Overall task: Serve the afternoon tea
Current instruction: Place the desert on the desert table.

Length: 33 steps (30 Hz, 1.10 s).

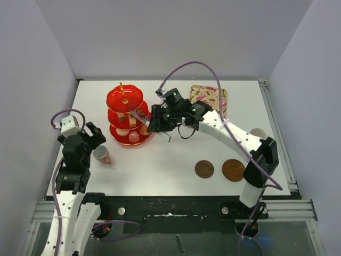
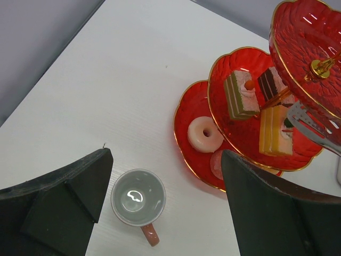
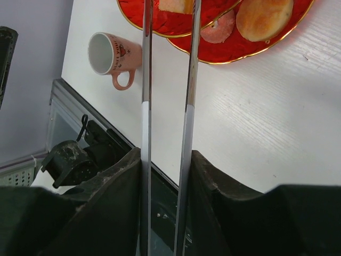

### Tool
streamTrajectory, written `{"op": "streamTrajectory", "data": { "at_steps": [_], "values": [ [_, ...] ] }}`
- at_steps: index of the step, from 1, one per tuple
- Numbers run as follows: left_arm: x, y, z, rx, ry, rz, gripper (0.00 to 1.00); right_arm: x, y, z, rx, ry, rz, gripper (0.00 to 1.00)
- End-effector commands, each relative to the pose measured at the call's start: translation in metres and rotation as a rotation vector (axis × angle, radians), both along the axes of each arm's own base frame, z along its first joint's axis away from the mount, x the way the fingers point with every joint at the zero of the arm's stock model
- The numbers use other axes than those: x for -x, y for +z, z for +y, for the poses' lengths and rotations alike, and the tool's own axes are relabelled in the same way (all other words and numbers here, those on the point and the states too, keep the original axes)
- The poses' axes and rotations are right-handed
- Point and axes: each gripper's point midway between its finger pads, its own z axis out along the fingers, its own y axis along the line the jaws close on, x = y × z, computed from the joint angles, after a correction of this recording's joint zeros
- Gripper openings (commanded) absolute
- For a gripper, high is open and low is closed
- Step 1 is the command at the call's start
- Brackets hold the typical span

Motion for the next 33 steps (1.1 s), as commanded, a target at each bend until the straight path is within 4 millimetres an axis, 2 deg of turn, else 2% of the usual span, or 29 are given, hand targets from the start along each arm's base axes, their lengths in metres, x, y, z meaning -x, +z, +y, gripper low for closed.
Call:
{"op": "streamTrajectory", "data": {
  "at_steps": [1, 6, 12, 16, 19, 21, 29, 33],
  "values": [
    [-0.005, 0.018, -0.002, 0.003, -0.011, -0.066, 0.81, 0.003, 0.046, 0.004, -0.130, 0.024, -0.080, 0.34],
    [-0.005, 0.017, -0.002, 0.004, -0.012, -0.063, 0.81, 0.004, 0.040, 0.004, -0.117, 0.028, -0.062, 0.33],
    [-0.006, 0.017, -0.002, 0.004, -0.012, -0.064, 0.82, 0.001, 0.022, 0.004, -0.054, 0.019, -0.035, 0.37],
    [-0.006, 0.018, -0.002, 0.003, -0.011, -0.065, 0.81, -0.003, 0.020, 0.000, -0.021, -0.004, -0.040, 0.37],
    [-0.005, 0.018, -0.002, 0.002, -0.012, -0.067, 0.81, -0.004, 0.035, -0.003, -0.007, -0.034, -0.093, 0.37],
    [-0.005, 0.019, -0.002, 0.002, -0.012, -0.070, 0.81, -0.004, 0.037, -0.003, -0.015, -0.026, -0.096, 0.38],
    [-0.005, 0.019, -0.002, 0.002, -0.011, -0.069, 0.81, -0.001, 0.015, 0.003, 0.056, 0.028, -0.054, 0.36],
    [-0.005, 0.018, -0.002, 0.002, -0.010, -0.069, 0.82, 0.001, 0.015, 0.009, 0.040, 0.050, -0.047, 0.32]
  ]
}}
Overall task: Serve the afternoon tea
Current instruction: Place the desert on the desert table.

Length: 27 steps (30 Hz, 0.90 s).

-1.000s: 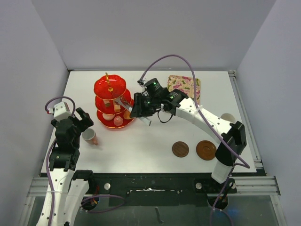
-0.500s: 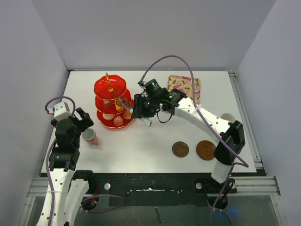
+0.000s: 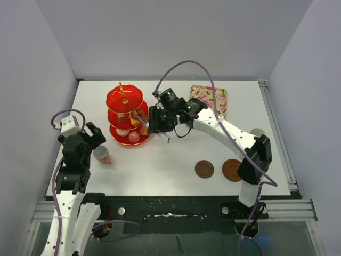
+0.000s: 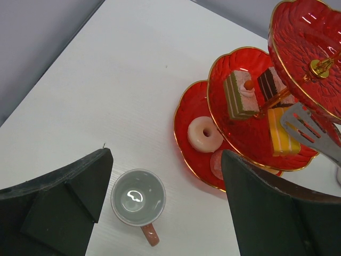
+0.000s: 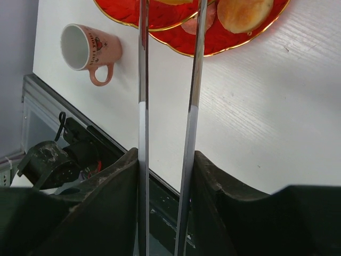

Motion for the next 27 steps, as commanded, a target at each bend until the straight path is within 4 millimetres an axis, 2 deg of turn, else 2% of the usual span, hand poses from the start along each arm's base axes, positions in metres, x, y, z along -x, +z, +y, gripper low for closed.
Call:
{"op": "streamTrajectory", "data": {
  "at_steps": [1, 6, 9, 13, 18, 24, 27],
  "values": [
    [-0.005, 0.018, -0.002, 0.002, -0.010, -0.068, 0.82, 0.002, 0.024, 0.016, -0.075, 0.057, -0.045, 0.31],
    [-0.005, 0.019, -0.002, 0.002, -0.010, -0.069, 0.82, 0.006, 0.034, 0.018, -0.121, 0.061, -0.055, 0.26],
    [-0.005, 0.019, -0.002, 0.002, -0.010, -0.070, 0.81, 0.004, 0.033, 0.014, -0.098, 0.045, -0.060, 0.14],
    [-0.005, 0.020, -0.002, 0.002, -0.011, -0.074, 0.81, 0.006, 0.034, 0.010, -0.075, 0.049, -0.060, 0.08],
    [-0.004, 0.020, -0.001, 0.003, -0.009, -0.076, 0.81, 0.004, 0.034, 0.004, -0.019, 0.006, -0.081, 0.07],
    [-0.005, 0.020, -0.002, 0.003, -0.011, -0.075, 0.82, 0.008, 0.040, 0.010, -0.029, 0.009, -0.092, 0.06],
    [-0.005, 0.020, -0.002, 0.004, -0.011, -0.075, 0.82, 0.009, 0.037, 0.008, 0.009, -0.005, -0.094, 0.06]
  ]
}}
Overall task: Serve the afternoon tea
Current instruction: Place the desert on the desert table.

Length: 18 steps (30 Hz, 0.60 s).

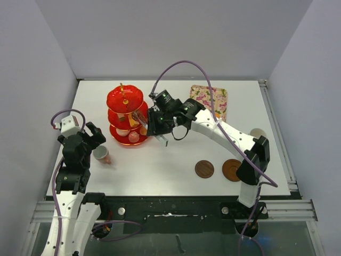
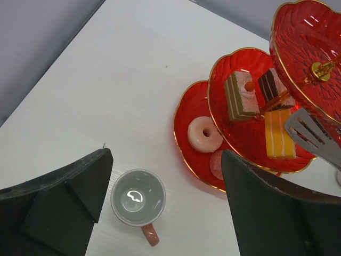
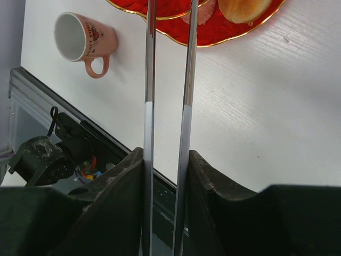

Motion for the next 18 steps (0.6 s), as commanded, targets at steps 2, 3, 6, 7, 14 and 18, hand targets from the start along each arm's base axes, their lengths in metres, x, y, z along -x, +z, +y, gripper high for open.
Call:
{"op": "streamTrajectory", "data": {
  "at_steps": [2, 3, 6, 7, 14, 18],
  "values": [
    [-0.005, 0.020, -0.002, 0.003, -0.010, -0.073, 0.82, -0.005, 0.031, 0.000, -0.004, -0.034, -0.087, 0.06],
    [-0.005, 0.020, -0.002, 0.003, -0.010, -0.074, 0.81, -0.005, 0.028, 0.000, 0.018, -0.041, -0.091, 0.06],
    [-0.005, 0.020, -0.002, 0.002, -0.011, -0.074, 0.82, -0.005, 0.025, 0.001, 0.045, -0.047, -0.094, 0.06],
    [-0.005, 0.020, -0.002, 0.003, -0.011, -0.074, 0.81, -0.004, 0.026, 0.003, 0.037, -0.043, -0.096, 0.07],
    [-0.005, 0.019, -0.002, 0.002, -0.012, -0.069, 0.82, -0.002, 0.033, 0.012, -0.025, -0.013, -0.085, 0.19],
    [-0.005, 0.018, -0.002, 0.003, -0.012, -0.068, 0.82, -0.001, 0.040, 0.013, -0.087, 0.000, -0.080, 0.23]
  ]
}}
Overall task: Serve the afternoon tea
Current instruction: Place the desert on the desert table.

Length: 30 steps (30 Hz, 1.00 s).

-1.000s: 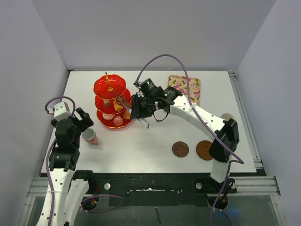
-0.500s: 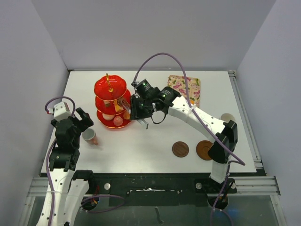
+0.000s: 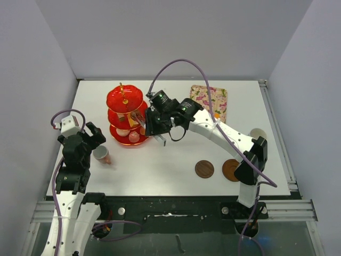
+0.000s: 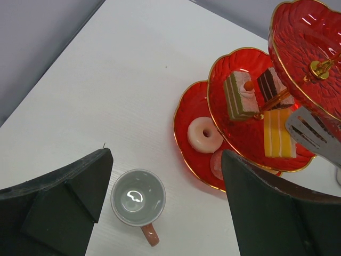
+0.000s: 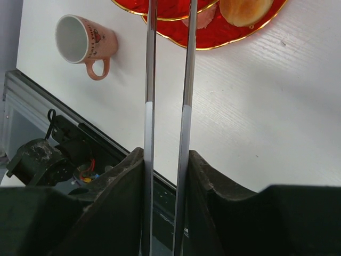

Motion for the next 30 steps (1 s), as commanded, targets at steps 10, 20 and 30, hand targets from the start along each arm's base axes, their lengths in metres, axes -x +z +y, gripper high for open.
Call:
{"op": "streamTrajectory", "data": {
  "at_steps": [10, 20, 30],
  "values": [
    [-0.006, 0.018, -0.003, 0.003, -0.015, -0.067, 0.81, -0.012, 0.037, -0.008, -0.240, -0.010, -0.020, 0.32],
    [-0.006, 0.018, -0.002, 0.003, -0.015, -0.066, 0.81, -0.008, 0.051, -0.013, -0.279, -0.003, -0.044, 0.33],
    [-0.006, 0.017, -0.003, 0.003, -0.015, -0.064, 0.81, -0.004, 0.049, -0.043, -0.268, -0.067, -0.054, 0.27]
  ]
}}
